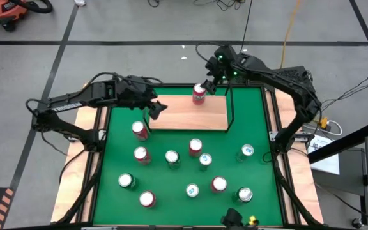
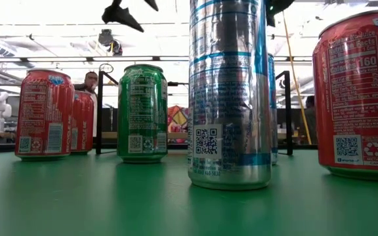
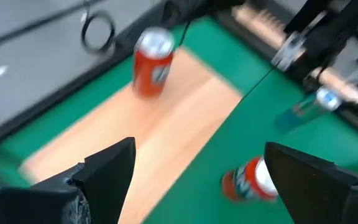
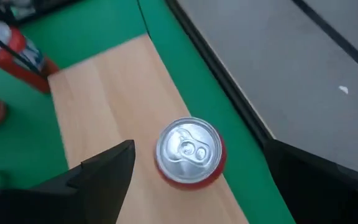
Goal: Place canned beverage on shelf
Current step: Put the red soda can on the shelf
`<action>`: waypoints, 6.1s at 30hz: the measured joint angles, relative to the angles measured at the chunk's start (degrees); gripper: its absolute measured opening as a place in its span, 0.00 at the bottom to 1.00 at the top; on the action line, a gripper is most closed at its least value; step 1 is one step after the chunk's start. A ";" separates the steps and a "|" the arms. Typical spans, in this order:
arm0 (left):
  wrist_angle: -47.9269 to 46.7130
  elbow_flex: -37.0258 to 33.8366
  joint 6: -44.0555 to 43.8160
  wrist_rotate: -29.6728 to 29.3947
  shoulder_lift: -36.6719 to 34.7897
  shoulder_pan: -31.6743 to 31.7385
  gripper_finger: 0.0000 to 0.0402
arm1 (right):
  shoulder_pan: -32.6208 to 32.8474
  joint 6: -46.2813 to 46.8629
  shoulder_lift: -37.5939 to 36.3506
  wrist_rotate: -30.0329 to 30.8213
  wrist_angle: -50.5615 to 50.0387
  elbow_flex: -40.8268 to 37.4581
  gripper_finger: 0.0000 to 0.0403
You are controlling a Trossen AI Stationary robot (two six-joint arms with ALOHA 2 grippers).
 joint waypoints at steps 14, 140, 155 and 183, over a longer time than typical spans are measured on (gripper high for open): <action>-31.75 -0.64 -10.47 1.37 -5.33 -2.61 0.89 | 3.71 4.94 -7.47 2.08 -3.69 0.00 0.87; 35.74 -2.86 30.41 16.80 1.56 -12.33 0.65 | 23.12 36.38 -13.19 -36.30 14.68 -0.02 0.87; 37.32 -2.89 31.85 18.68 2.89 -12.18 0.65 | 23.08 37.10 -9.56 -46.48 15.17 0.00 0.87; 40.96 -2.86 33.64 20.02 2.89 -11.66 0.65 | 23.25 42.91 -9.42 -48.87 17.98 -0.04 0.92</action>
